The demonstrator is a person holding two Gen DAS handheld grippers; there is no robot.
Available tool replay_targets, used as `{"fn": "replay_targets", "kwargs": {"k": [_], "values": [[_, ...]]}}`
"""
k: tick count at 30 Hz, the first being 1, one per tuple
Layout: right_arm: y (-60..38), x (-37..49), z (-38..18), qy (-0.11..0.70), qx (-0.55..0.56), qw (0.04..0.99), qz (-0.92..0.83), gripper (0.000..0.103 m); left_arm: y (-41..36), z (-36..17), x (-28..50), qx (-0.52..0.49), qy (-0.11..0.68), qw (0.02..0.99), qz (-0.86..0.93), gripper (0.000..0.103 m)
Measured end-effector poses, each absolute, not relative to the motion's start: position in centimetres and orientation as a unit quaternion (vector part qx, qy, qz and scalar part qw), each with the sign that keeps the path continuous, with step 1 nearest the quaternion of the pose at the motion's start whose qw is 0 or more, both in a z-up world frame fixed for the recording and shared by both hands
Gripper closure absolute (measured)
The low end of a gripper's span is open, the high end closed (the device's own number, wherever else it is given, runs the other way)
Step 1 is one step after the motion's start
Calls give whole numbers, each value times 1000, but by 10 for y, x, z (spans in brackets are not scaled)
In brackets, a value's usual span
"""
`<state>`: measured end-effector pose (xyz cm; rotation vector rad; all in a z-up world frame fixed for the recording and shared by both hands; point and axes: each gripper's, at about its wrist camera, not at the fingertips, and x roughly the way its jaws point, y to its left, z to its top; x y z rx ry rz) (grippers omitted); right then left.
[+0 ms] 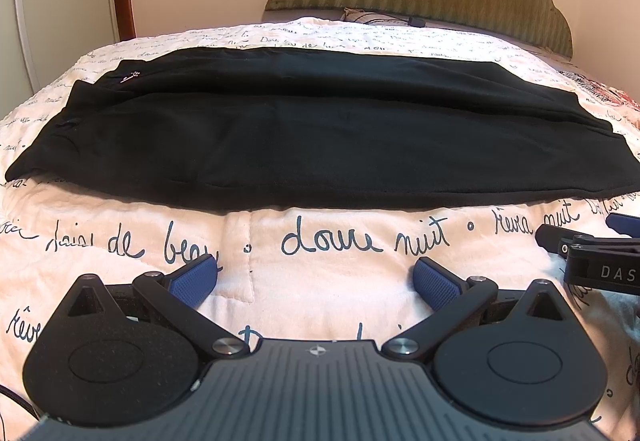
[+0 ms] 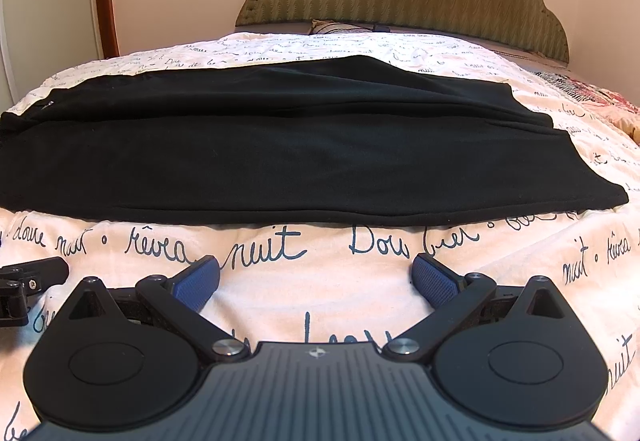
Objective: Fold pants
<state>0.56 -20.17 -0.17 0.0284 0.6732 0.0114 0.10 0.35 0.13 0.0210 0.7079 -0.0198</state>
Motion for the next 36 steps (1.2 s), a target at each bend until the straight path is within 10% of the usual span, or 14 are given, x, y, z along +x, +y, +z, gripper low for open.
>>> {"fn": "replay_targets", "kwargs": {"k": [36], "values": [[-202,5,-1,331,20,944,3,0,6,0,0,2,341,940,-19,0]]}}
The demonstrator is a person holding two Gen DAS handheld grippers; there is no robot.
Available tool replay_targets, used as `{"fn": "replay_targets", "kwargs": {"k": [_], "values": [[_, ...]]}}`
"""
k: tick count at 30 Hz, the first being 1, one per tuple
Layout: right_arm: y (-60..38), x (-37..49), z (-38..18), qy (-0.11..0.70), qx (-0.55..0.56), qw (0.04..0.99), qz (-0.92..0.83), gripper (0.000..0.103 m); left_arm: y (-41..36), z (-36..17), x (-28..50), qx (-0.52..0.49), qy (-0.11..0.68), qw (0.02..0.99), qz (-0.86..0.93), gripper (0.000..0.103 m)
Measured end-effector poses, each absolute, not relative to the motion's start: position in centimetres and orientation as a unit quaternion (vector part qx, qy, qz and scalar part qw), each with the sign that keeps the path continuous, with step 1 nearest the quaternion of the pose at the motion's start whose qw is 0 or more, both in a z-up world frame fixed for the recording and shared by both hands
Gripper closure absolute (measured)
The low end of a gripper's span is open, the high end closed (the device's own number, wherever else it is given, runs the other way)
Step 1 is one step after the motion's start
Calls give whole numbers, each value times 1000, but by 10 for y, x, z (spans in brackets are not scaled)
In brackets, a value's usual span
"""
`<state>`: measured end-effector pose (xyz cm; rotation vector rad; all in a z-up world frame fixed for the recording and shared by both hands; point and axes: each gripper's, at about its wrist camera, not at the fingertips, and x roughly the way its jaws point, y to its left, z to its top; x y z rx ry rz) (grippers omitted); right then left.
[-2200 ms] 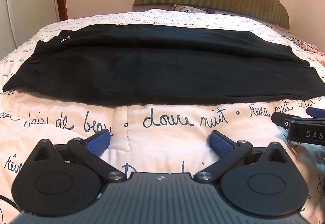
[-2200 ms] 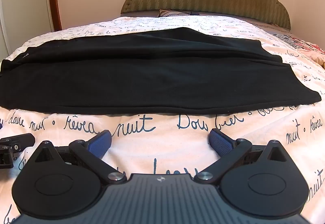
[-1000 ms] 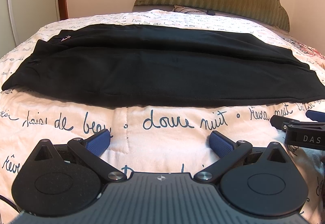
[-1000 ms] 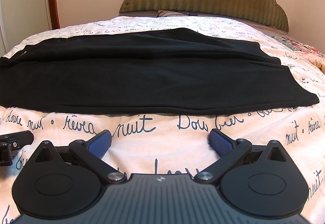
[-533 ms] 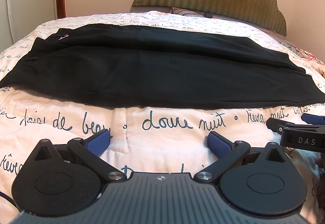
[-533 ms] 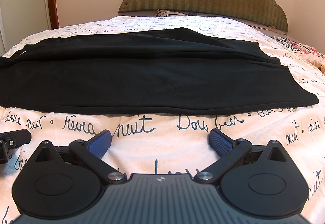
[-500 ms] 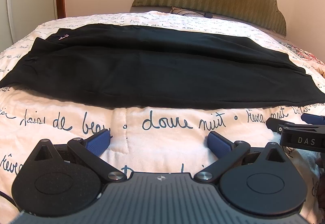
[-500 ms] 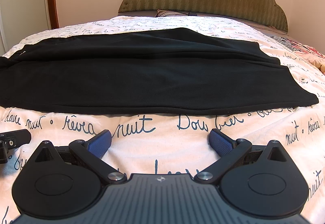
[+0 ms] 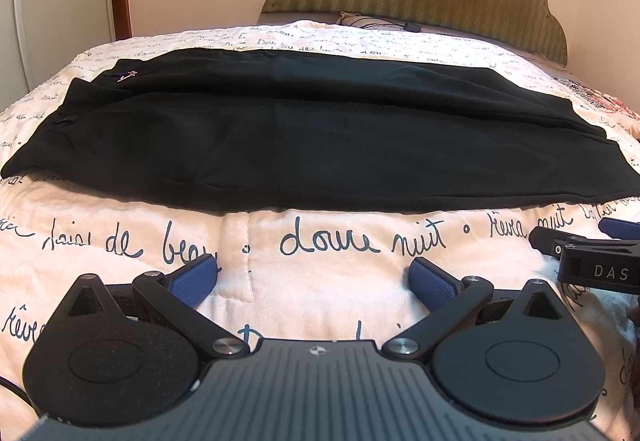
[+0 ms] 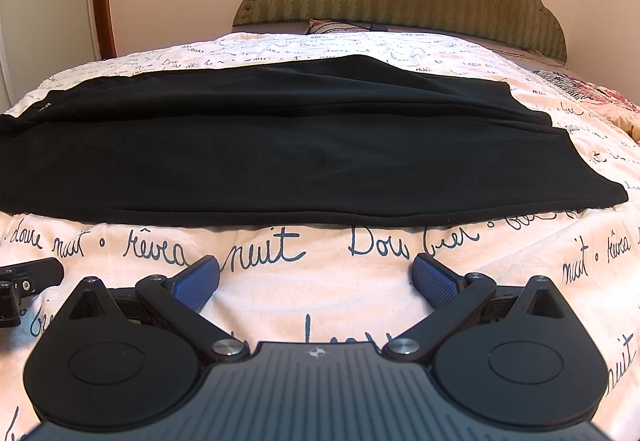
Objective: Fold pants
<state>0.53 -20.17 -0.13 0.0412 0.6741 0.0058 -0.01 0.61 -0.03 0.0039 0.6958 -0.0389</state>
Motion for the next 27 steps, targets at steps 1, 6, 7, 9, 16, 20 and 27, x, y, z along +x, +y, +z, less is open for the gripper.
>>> {"fn": "replay_targets", "kwargs": {"k": [1,6,7,9,16,20,27], "values": [[-202,5,-1,331,21,944,3,0,6,0,0,2,341,940,-19,0],[-203,5,-1,330,23,944,4,0,3,-1,0,6,341,940,-16,0],[-203,5,-1,330,24,944,5,0,3,-1,0,7,341,940,-16,0],[-204,5,-1,329,24,944,5,0,3,0,0,8,342,940,-15,0],[-204,5,-1,329,24,944,5,0,4,0,0,8,342,940,-15,0],[-204,5,-1,331,24,943,6,0,7,2,-1,2,341,940,-18,0],[-223,4,22,365,51,929,46,0,65,45,-10,9,294,956,-18,0]]}}
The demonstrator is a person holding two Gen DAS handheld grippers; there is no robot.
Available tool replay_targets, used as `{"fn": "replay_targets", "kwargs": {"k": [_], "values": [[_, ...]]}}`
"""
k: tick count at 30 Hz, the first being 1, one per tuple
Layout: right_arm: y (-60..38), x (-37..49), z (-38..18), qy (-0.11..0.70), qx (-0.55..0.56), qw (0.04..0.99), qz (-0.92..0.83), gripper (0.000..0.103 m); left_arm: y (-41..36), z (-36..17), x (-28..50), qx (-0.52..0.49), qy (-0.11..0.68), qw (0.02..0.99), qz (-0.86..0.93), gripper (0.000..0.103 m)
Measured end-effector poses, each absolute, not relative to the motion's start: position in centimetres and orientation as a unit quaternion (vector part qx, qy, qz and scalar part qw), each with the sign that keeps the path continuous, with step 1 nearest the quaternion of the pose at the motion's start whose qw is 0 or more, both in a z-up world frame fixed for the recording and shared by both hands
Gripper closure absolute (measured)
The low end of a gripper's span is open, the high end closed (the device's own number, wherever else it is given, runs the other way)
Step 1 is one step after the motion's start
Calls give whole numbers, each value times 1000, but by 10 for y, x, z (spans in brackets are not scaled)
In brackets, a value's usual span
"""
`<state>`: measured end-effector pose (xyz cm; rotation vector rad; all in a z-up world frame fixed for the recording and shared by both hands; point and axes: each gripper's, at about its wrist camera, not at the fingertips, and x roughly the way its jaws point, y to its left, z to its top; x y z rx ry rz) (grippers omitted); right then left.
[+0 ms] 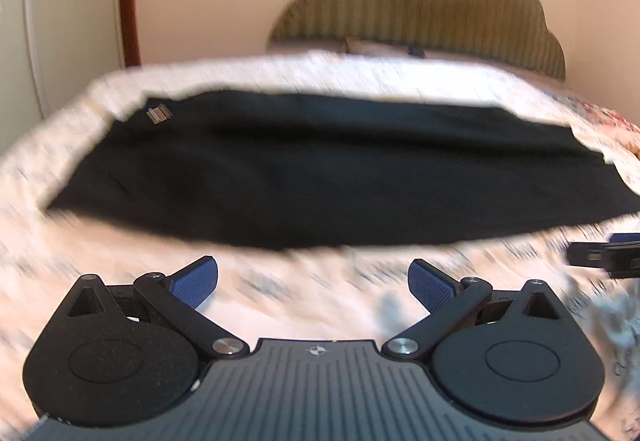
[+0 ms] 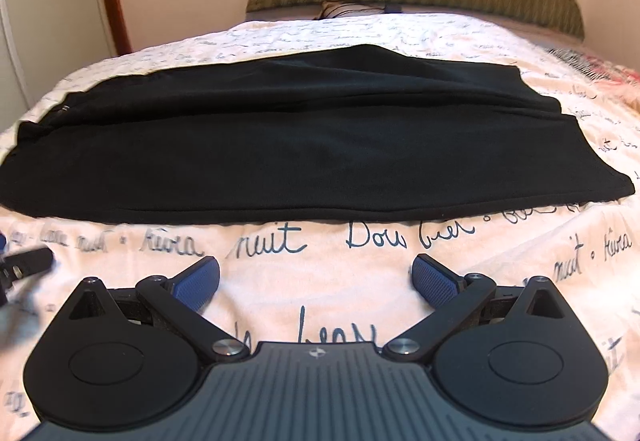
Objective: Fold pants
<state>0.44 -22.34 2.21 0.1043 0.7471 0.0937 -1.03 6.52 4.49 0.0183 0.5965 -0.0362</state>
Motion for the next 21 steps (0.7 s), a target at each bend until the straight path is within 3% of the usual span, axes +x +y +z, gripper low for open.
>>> {"fn": "replay_targets", "kwargs": {"k": [5,9,14,21], "values": [[-246,20,60,326,95,934,108,0,153,91,34,8,245,970,-2,0],[-236,59,84,320,69,938,116,0,237,110,112,-71,253,965,3,1],[-203,95,96,307,33,941,136,0,308,93,220,-177,298,938,-27,1],[-160,124,87,326,-9,929,177,0,355,38,318,-230,365,902,-31,3]]}}
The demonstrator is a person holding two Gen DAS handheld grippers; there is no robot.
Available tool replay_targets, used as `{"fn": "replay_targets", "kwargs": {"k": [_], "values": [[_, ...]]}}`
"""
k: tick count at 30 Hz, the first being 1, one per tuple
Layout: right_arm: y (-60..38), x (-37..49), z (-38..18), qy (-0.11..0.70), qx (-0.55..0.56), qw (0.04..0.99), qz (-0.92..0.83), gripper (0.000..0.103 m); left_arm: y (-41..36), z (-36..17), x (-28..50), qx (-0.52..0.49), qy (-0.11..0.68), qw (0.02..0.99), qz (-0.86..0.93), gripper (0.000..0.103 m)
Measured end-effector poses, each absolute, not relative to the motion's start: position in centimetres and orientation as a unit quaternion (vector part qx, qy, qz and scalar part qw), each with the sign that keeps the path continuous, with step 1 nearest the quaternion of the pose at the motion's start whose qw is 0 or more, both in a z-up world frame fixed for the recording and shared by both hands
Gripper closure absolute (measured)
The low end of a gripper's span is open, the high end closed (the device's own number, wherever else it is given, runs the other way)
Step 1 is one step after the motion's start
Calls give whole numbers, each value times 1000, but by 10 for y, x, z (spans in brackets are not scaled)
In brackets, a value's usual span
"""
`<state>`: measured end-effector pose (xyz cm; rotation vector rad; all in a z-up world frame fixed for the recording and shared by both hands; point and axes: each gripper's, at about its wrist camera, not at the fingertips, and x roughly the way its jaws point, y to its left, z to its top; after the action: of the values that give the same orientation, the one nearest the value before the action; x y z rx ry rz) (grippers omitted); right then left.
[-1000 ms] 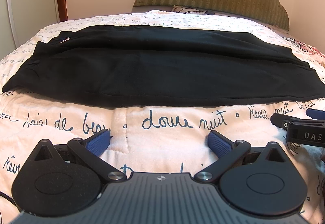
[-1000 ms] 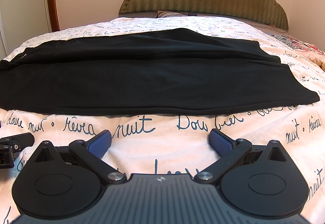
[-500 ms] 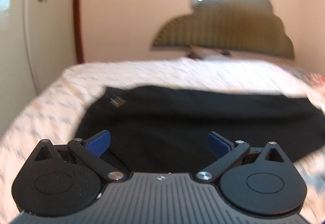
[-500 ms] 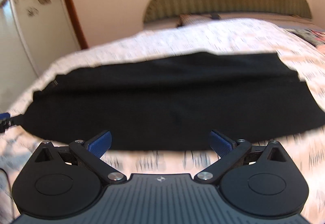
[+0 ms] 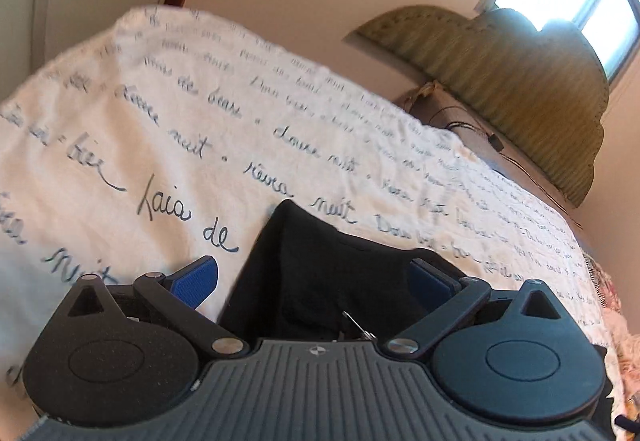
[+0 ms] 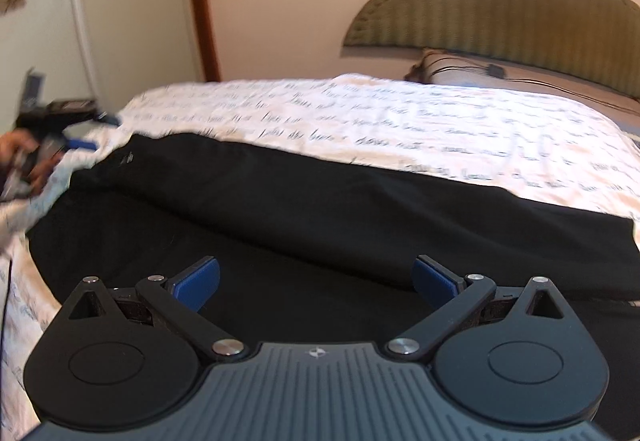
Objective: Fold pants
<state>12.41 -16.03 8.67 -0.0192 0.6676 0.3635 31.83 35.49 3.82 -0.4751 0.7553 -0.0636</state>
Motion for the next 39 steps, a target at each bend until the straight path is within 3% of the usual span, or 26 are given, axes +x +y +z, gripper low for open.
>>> {"fn": "replay_targets", "kwargs": {"k": [11,13,16,18,21,25,32,39], "values": [[-144,159,70,351,-13,917,190,0,354,22,356,-246,381,883,-122,4],[-140,163,69,351,-14,916,196,0,351,23,360,-222,387,886,-124,10],[-135,165,68,354,-22,913,203,0,349,24,367,-192,403,887,-117,25],[-132,166,67,354,-30,912,207,0,349,25,369,-169,412,890,-100,56],[-132,168,67,351,-29,912,210,0,355,27,369,-161,416,890,-100,82],[-139,171,73,334,-16,916,220,0,335,38,354,-93,392,909,-110,98],[-150,201,91,234,-70,920,306,0,315,79,308,-38,288,943,-159,99],[-144,289,92,316,-109,863,378,1,302,115,257,-29,190,957,-216,99]]}}
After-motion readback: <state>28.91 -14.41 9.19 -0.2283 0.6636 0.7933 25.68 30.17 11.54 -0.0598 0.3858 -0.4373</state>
